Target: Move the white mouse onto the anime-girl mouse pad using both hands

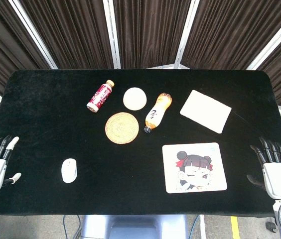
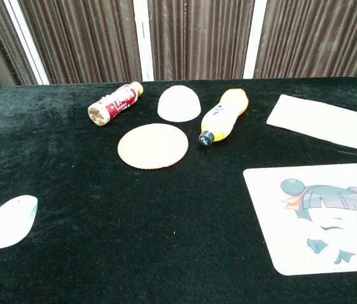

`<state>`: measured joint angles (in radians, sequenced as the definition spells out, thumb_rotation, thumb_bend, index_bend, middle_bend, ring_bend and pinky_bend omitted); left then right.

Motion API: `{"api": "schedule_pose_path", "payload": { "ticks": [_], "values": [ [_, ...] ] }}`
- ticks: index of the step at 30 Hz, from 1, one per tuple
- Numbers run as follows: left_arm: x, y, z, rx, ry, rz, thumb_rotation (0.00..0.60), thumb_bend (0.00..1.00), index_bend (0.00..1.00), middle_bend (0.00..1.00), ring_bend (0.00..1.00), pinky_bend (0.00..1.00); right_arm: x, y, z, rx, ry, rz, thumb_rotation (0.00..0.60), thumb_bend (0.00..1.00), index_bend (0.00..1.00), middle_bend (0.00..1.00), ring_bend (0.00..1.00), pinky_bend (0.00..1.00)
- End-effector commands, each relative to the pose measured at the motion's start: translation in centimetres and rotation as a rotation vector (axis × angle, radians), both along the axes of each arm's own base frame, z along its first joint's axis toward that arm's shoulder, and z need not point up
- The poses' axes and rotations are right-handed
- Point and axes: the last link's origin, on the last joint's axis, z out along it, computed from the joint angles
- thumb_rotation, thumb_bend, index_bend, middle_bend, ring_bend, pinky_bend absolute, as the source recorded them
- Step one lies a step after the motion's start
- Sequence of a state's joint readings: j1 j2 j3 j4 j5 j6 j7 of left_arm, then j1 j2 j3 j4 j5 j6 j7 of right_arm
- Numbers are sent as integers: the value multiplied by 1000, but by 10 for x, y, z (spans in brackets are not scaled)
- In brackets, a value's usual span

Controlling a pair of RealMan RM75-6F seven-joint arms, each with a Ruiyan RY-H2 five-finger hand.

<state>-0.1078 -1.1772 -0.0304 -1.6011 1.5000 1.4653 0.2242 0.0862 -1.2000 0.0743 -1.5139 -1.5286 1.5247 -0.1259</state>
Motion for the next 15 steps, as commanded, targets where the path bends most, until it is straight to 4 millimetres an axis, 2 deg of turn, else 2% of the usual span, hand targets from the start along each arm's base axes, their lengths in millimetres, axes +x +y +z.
{"api": "schedule_pose_path", "payload": {
  "ticks": [1, 15],
  "values": [
    [1, 0, -1, -6, 5, -8, 600, 86, 0, 0, 0, 0, 1, 1, -1, 5, 5, 1, 600, 36, 162, 0, 0, 0],
    [6, 2, -4, -25, 12, -46, 600, 87, 0, 0, 0, 0, -2, 3, 1, 7, 3, -11, 600, 37, 162, 0, 0, 0]
  ]
}}
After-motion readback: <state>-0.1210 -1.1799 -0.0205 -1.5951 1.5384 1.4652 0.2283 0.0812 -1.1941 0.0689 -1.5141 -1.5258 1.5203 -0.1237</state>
